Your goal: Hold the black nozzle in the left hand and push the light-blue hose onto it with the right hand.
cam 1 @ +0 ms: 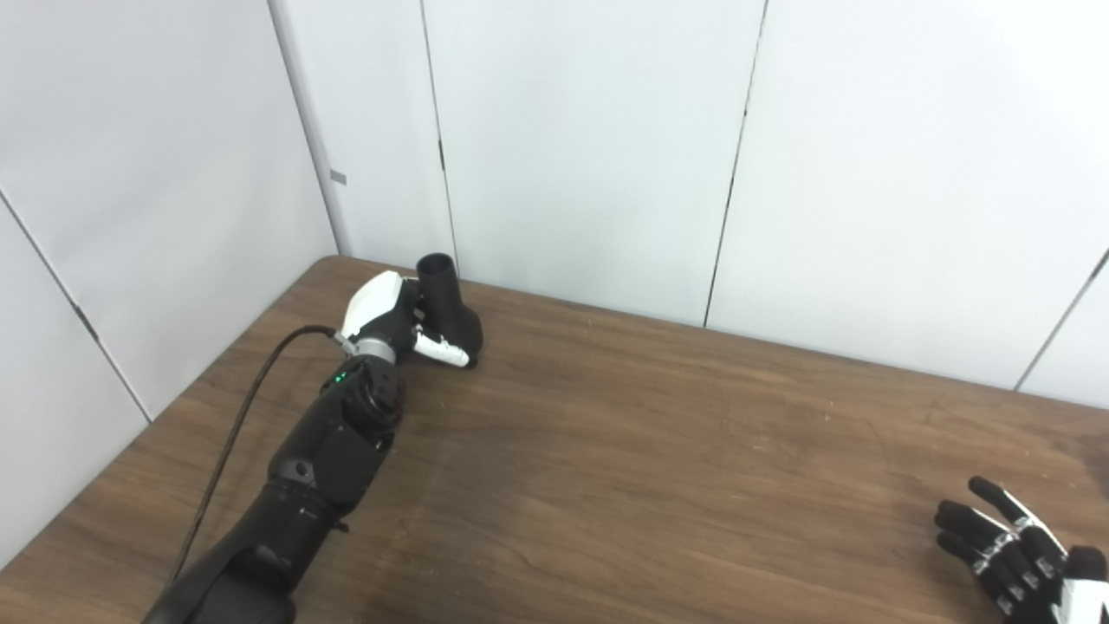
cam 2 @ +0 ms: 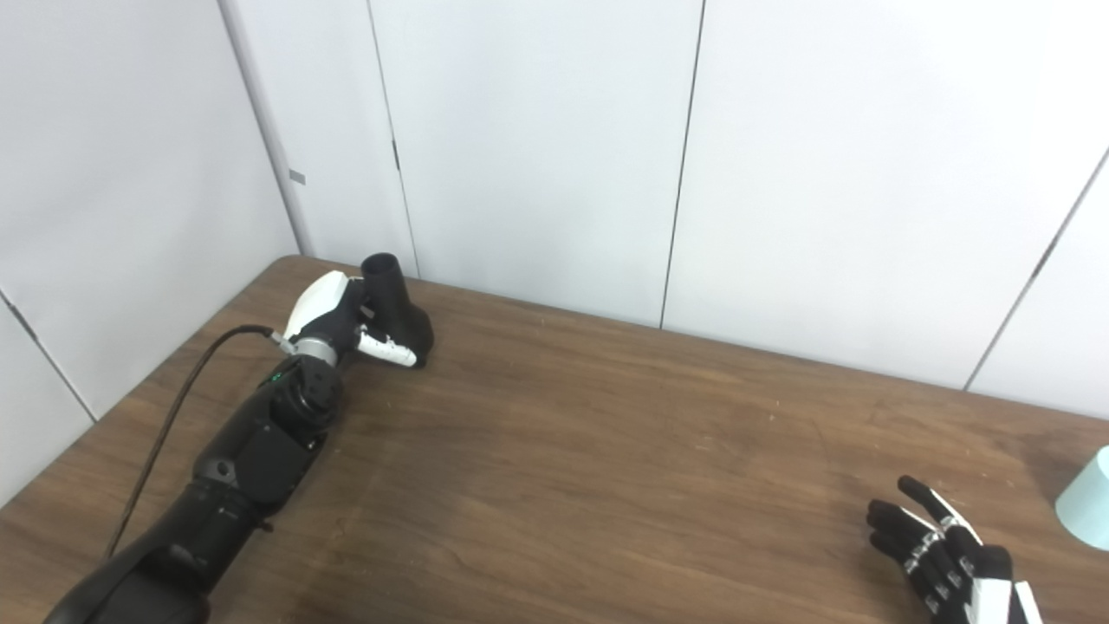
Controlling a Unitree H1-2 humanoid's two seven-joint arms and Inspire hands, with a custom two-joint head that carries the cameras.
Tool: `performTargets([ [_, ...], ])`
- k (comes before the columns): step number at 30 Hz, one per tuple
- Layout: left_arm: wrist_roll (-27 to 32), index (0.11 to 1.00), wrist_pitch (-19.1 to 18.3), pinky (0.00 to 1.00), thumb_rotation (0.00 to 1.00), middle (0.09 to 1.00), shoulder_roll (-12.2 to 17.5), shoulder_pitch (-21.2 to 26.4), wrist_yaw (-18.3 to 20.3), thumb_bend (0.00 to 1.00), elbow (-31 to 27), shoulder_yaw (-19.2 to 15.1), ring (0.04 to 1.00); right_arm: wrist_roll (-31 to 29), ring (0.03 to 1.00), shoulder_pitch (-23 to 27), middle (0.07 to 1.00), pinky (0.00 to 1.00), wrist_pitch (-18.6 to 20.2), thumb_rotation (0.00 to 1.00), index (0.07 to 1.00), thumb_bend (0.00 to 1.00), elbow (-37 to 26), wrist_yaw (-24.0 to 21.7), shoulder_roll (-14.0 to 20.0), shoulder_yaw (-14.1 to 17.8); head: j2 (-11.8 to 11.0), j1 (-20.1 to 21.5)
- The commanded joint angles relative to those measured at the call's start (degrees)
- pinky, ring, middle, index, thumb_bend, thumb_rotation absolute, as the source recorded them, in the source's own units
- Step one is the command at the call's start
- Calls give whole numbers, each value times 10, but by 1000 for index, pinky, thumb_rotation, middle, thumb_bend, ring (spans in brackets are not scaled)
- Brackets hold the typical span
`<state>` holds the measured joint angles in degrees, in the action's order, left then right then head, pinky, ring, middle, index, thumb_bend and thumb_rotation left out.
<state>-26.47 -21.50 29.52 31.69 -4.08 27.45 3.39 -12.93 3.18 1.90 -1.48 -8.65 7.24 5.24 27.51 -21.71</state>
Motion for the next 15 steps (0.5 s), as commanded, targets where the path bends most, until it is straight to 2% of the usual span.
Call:
performTargets([
  [1,8,485,-7,520,0,499,-1,8,8,523,-10,-2,526,-7,757,-16,713,765,-6,983,822,633,14,-2,-9,-1,1,-1],
  [5,10,481,-7,525,0,509,-1,2,9,522,-24,-5,542,-5,757,-16,710,765,-5,984,824,633,11,0,-11,-2,3,2],
  [10,15,481,-18,529,0,512,-8,-20,20,521,-72,-8,553,-4,756,-13,703,765,-7,984,823,633,13,0,-14,-3,5,9],
  [15,6,466,-34,577,0,533,-16,-60,32,518,-171,3,598,-6,748,-11,692,765,-7,986,822,626,11,1,-19,-5,8,17],
])
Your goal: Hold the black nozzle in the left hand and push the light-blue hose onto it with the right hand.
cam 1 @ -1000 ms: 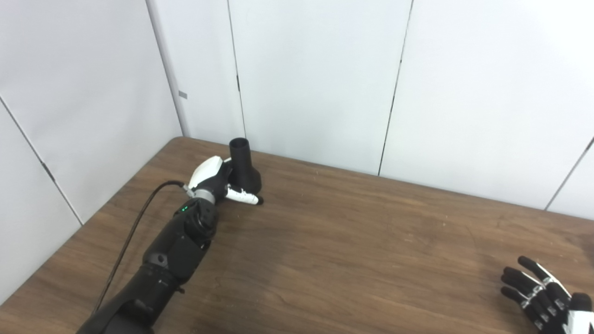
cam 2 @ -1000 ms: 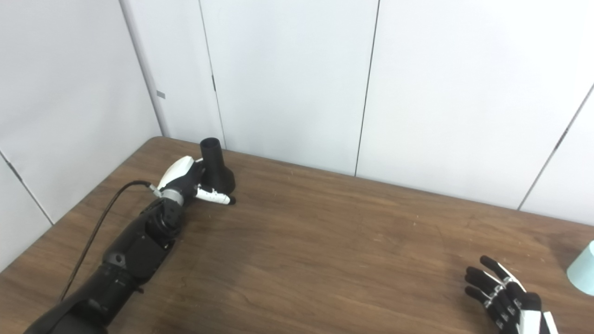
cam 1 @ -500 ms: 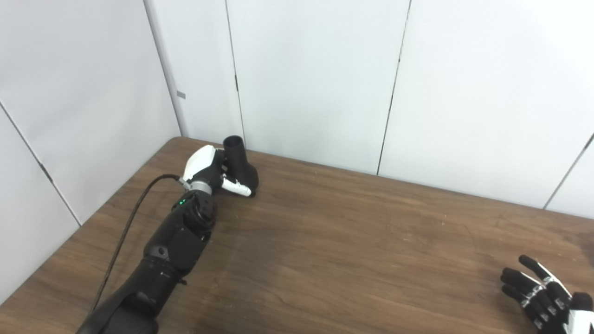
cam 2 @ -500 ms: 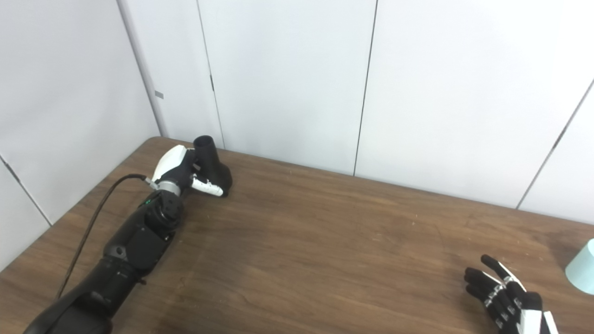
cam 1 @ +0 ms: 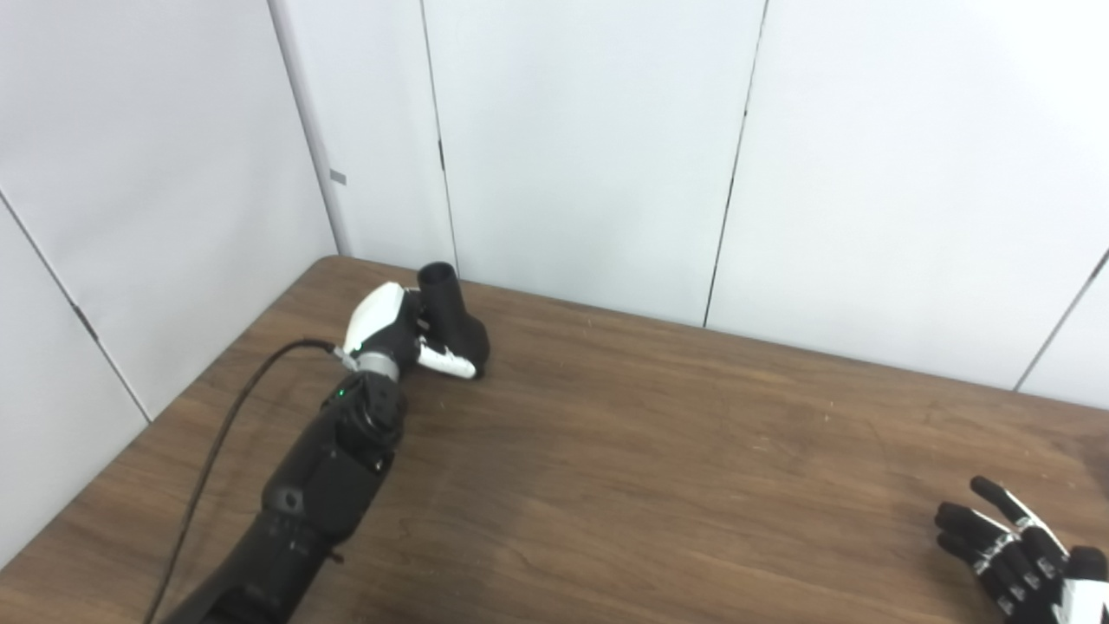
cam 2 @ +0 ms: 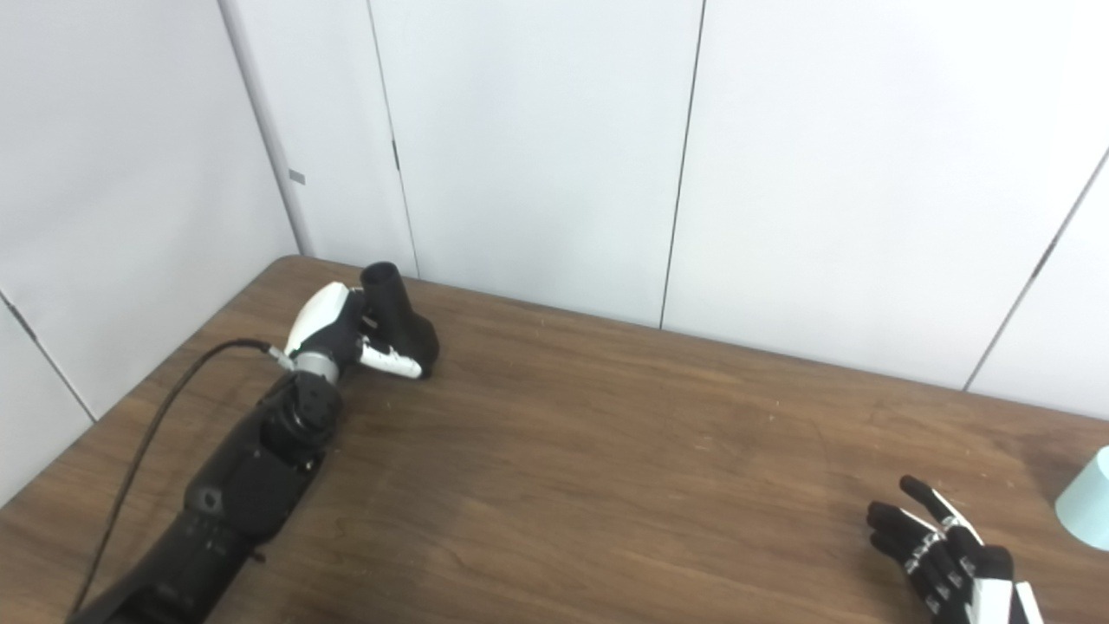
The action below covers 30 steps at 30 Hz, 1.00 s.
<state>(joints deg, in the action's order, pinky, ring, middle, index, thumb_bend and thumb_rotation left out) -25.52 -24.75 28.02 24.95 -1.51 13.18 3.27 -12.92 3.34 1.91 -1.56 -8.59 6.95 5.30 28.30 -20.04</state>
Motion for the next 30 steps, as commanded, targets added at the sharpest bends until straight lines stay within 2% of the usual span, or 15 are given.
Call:
performTargets([
  [1,-5,466,-2,582,0,531,-2,3,8,519,-41,6,593,-6,747,-12,690,766,-7,986,823,625,12,1,-17,-6,0,2],
  [5,-20,474,8,584,0,516,-5,-15,14,521,-85,20,585,-1,739,-12,685,764,-2,984,823,623,6,6,-21,-8,3,9],
  [10,-27,480,4,528,0,511,-23,-30,27,521,-139,33,563,5,739,-14,683,747,7,988,819,618,-6,13,-27,-12,10,25],
  [16,-47,479,15,557,0,513,-38,-47,66,521,-209,80,603,10,740,-21,680,726,20,995,821,612,-31,22,-37,-17,22,44],
  [21,-74,475,38,569,0,512,-72,-72,71,521,-248,125,606,12,762,-28,697,742,30,997,817,600,-48,28,-48,-23,35,60],
  [25,-75,474,43,603,0,512,-98,-98,78,522,-260,141,611,11,769,-32,703,763,40,1000,802,596,-59,31,-51,-21,43,65],
  [30,-78,474,23,588,0,513,-134,-130,105,521,-293,153,610,13,788,-38,728,768,64,1000,790,595,-86,41,-50,-16,65,92],
])
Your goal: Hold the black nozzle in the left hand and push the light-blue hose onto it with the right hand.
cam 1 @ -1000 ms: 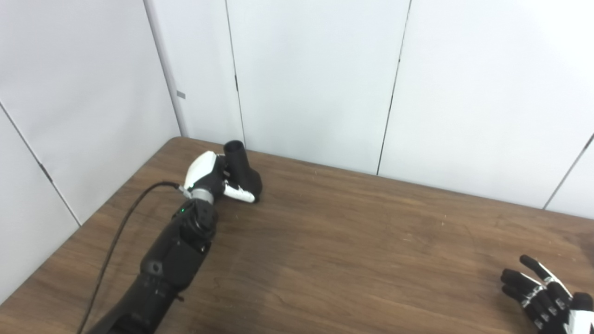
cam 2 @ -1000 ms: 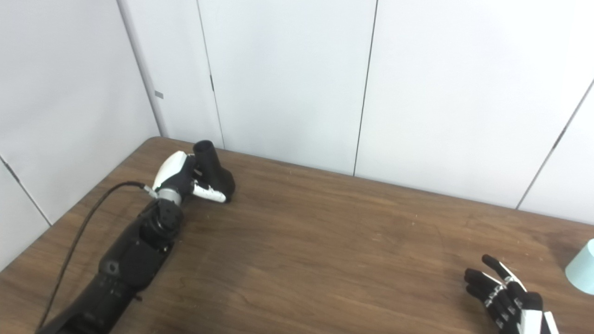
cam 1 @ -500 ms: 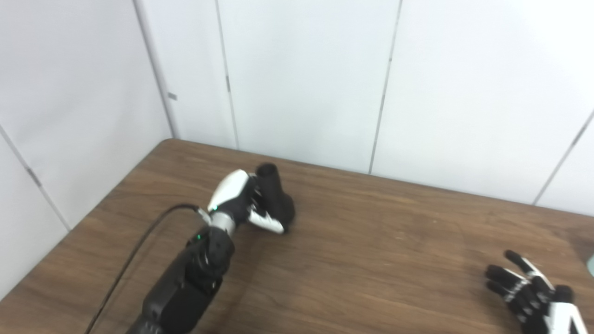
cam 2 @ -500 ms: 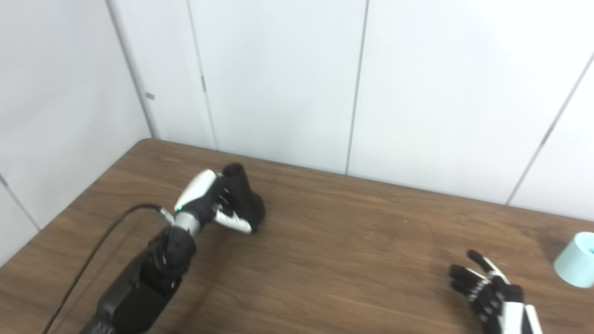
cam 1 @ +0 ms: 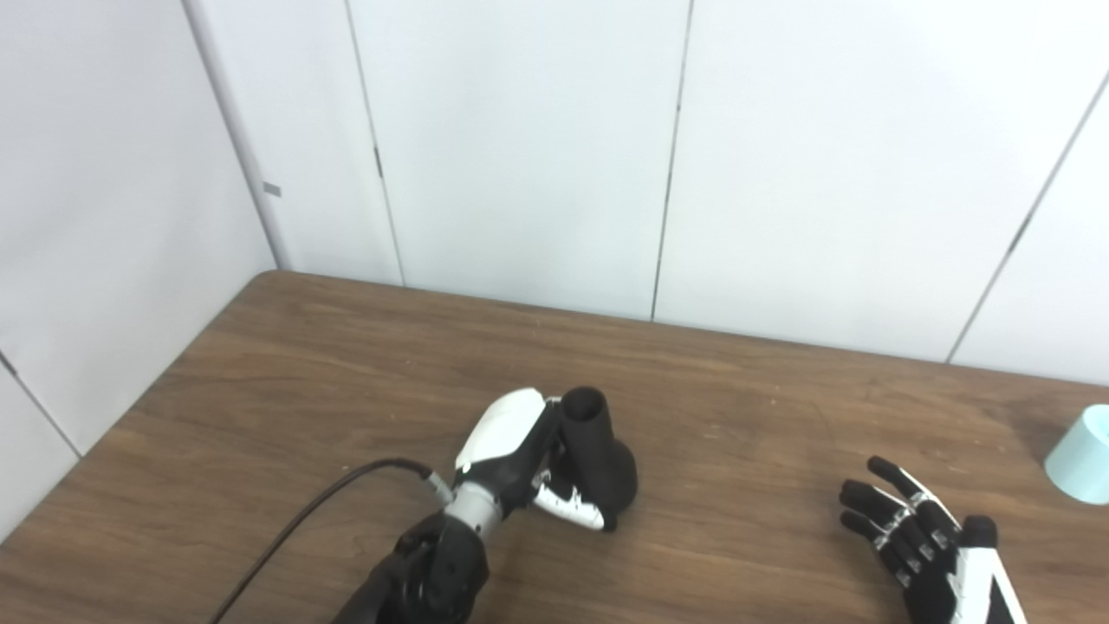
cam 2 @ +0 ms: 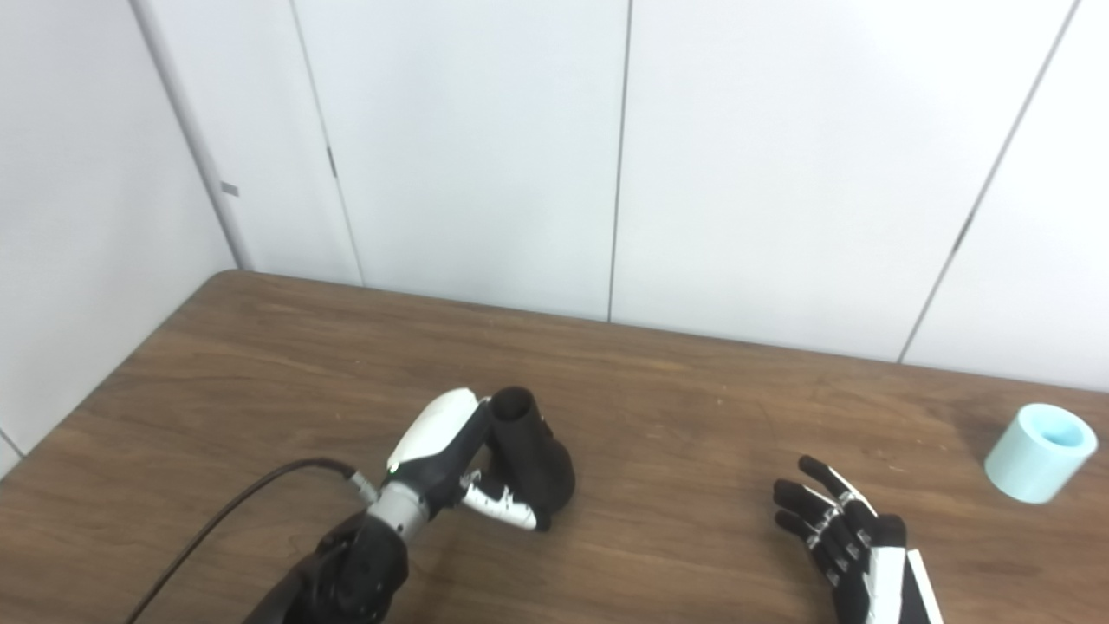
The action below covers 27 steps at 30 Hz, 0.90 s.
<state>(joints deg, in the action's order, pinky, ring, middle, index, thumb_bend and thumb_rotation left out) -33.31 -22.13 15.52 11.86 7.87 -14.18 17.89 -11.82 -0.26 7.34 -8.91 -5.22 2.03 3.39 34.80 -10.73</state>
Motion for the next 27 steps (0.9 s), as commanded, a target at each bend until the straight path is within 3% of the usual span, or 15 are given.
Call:
performTargets([
  [1,0,474,-3,583,0,513,-17,-6,15,521,-24,12,608,4,794,-3,731,770,15,1000,792,597,-19,10,0,3,1,1],
  [11,-34,482,3,590,0,501,-36,-26,37,523,-20,60,610,12,806,2,742,771,61,1000,802,607,-74,31,2,7,37,39],
  [14,-57,476,5,616,0,511,-41,-30,42,522,-10,81,620,14,800,4,740,747,73,1000,804,597,-90,37,1,7,42,44],
  [19,-85,475,6,760,0,515,-45,-36,59,521,-5,113,624,15,797,6,736,752,90,1000,801,581,-112,43,3,10,50,60],
  [23,-95,467,11,742,0,524,-48,-33,67,520,1,132,623,13,801,10,737,766,104,1000,802,565,-128,51,2,14,58,78],
  [26,-104,466,17,794,0,523,-50,-30,71,520,12,150,621,9,797,15,736,784,119,1000,797,563,-146,57,3,20,62,83],
  [27,-108,475,18,762,0,511,-50,-28,74,522,16,155,615,7,805,17,734,807,124,1000,795,565,-153,58,3,22,63,84],
])
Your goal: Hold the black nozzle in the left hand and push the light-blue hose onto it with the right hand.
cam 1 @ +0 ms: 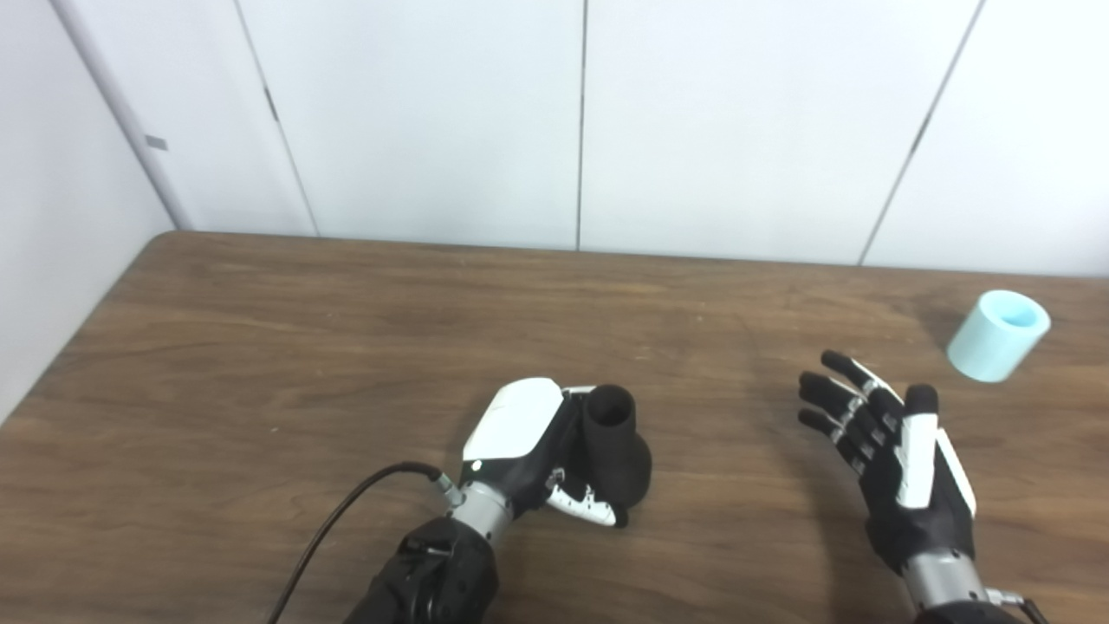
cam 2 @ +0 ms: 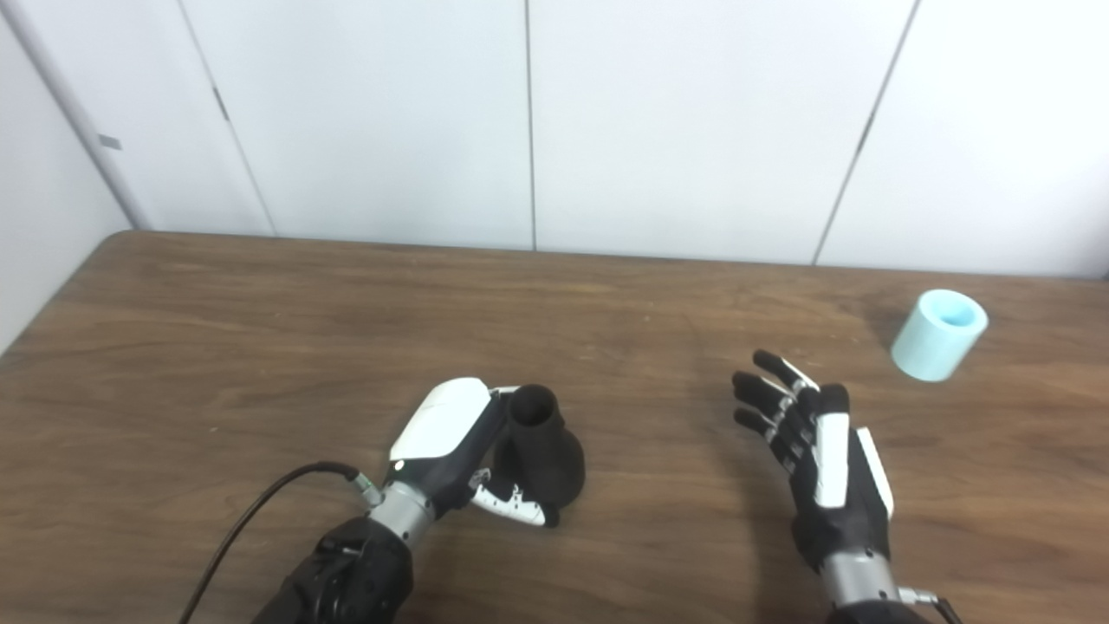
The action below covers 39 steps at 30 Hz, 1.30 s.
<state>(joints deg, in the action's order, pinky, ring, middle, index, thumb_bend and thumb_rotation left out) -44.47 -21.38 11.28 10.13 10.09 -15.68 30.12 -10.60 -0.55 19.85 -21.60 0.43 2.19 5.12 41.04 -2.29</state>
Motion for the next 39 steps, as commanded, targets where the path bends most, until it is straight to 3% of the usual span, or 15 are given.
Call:
performTargets([
  [1,2,477,11,740,0,507,-7,-9,53,522,33,37,611,-6,810,21,733,816,3,1000,794,565,-30,2,2,6,0,-1],
  [4,-4,483,10,710,0,496,-4,-4,61,523,38,48,598,-4,818,21,729,839,12,1000,794,573,-44,4,3,6,3,1],
  [7,-8,489,9,756,0,485,-1,-3,67,524,40,53,603,-5,818,21,729,837,10,1000,800,582,-44,3,5,8,4,1],
  [11,-12,489,8,778,0,486,1,-5,69,524,44,56,618,-6,813,22,727,780,8,1000,805,583,-42,2,6,9,6,0],
  [20,-11,493,11,699,0,475,7,-13,70,524,50,56,590,-15,792,52,727,768,42,1000,804,578,-66,2,32,25,5,13],
  [25,-1,489,12,689,0,485,6,-19,70,524,48,49,596,-14,780,103,734,740,60,887,799,567,-64,-5,91,53,-8,49],
  [32,7,487,18,712,0,491,1,-32,64,523,44,48,603,32,787,138,754,767,1,868,800,583,13,-27,173,52,-34,84],
  [36,19,490,32,726,0,482,3,-41,57,524,48,39,601,121,809,181,777,782,-23,851,797,610,81,-34,242,27,-54,107],
  [39,29,493,48,716,0,475,7,-47,49,524,56,31,596,240,806,218,806,765,-29,727,792,642,128,-22,295,-23,-59,126],
])
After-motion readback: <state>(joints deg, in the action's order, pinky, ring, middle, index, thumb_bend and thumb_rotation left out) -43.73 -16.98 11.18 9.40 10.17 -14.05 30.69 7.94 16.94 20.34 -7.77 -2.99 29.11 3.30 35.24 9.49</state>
